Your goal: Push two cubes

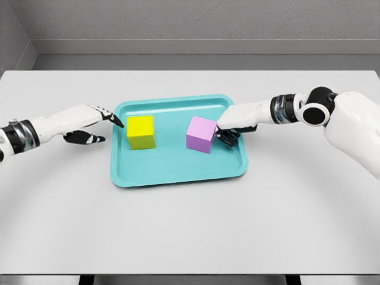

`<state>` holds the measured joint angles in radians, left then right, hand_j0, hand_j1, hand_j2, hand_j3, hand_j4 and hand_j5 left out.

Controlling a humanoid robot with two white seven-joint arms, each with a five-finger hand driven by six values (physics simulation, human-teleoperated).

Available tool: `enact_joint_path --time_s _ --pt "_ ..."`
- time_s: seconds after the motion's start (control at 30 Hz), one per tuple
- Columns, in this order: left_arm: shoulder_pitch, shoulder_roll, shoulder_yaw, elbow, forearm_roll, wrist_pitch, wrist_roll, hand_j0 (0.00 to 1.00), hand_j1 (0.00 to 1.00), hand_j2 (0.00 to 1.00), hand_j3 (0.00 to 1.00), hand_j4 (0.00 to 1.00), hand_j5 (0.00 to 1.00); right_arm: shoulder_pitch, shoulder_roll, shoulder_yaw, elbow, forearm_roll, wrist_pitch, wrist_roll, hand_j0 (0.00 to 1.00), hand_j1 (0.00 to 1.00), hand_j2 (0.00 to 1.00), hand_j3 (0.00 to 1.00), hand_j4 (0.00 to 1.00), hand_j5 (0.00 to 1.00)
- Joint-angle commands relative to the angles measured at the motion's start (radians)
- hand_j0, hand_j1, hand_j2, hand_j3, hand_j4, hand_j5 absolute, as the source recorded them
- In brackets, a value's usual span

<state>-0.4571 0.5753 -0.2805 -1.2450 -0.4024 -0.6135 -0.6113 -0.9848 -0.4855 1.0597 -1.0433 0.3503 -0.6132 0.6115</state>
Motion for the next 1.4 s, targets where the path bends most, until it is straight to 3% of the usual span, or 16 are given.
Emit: enact_joint_path --time_s 0.0,0.33,0.67,0.93,1.37 --pt "0.0 -0.011 0.0 0.006 0.004 0.003 0.0 0.68 0.68 0.68 0.68 0.68 0.68 0.0 0.013 -0.001 0.003 -0.002 0.002 -0.001 0.1 0.1 0.1 0.1 0.1 0.1" --pt "-0.005 -0.025 0.0 -0.002 0.007 0.003 0.0 0.68 0.68 0.68 0.68 0.68 0.68 0.0 0.027 -0.001 0.0 -0.002 0.002 -0.001 0.1 0.1 0.1 0.1 0.1 0.1" --pt "-0.02 -0.041 -0.017 -0.013 0.005 0.003 0.0 0.68 0.68 0.68 0.68 0.68 0.68 -0.018 -0.007 -0.01 -0.006 -0.007 0.002 -0.001 0.1 0.1 0.1 0.1 0.1 0.1" --pt "-0.032 -0.055 -0.042 -0.013 0.005 0.003 0.0 0.68 0.68 0.68 0.68 0.68 0.68 -0.025 -0.11 0.025 -0.193 -0.013 0.002 -0.001 0.1 0.1 0.1 0.1 0.1 0.1" --pt "-0.035 -0.055 -0.04 0.021 0.004 0.003 0.0 0.67 0.67 0.67 0.67 0.67 0.67 -0.015 -0.071 0.083 -0.201 -0.017 0.002 -0.001 0.1 0.1 0.1 0.1 0.1 0.1"
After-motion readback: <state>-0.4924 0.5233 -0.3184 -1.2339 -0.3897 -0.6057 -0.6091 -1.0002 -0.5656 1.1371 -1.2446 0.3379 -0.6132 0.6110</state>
